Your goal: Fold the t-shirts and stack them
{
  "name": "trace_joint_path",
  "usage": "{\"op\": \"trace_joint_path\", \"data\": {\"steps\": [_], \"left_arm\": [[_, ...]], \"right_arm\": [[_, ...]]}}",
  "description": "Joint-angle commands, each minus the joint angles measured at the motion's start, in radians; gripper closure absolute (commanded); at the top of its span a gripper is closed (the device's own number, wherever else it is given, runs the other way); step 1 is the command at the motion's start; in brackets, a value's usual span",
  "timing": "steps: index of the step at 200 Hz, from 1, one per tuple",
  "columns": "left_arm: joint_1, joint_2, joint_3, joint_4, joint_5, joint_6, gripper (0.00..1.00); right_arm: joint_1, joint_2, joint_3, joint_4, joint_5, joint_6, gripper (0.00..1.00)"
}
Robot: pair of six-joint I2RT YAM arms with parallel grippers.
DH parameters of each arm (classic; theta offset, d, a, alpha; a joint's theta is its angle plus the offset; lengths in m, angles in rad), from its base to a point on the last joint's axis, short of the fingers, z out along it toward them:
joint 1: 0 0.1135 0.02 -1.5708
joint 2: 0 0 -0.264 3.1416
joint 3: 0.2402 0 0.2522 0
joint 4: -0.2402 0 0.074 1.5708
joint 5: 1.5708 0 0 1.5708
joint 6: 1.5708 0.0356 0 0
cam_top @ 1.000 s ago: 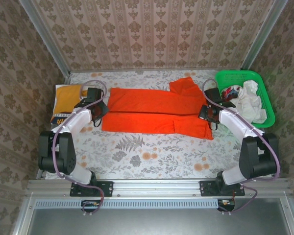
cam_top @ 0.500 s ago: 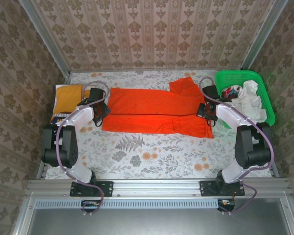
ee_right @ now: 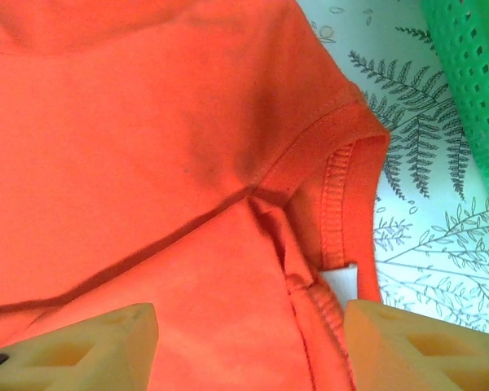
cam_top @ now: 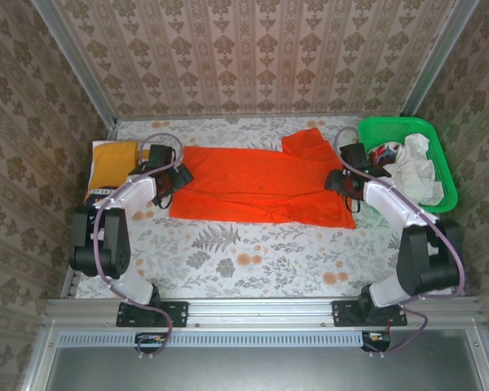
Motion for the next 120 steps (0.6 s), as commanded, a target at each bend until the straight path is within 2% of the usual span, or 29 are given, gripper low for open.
{"op": "trace_joint_path", "data": {"steps": [1,22,43,82,120], "left_arm": [[-0.056,-0.091,-0.057,0.04,-0.012,-0.002,0.0],[-0.103,-0.105,-0.109,0.096,0.007,-0.038,0.0],[-0.113,-0.061,-0.136,0.159,0.047,-0.067,0.0],[-0.088,0.004,-0.154,0.185,0.063,-0.076,0.0],[-0.062,0.018,-0.223,0.195,0.089,-0.086,0.0]], "right_arm": [[0.06,-0.056,-0.057,0.011,0.017,0.029,0.37],[0.13,-0.042,-0.095,0.024,0.011,0.073,0.37],[0.171,0.009,-0.112,0.054,-0.007,0.12,0.37],[0.168,0.104,-0.124,0.06,-0.013,0.187,0.38],[0.153,0.121,-0.151,0.027,-0.022,0.226,0.39]]}}
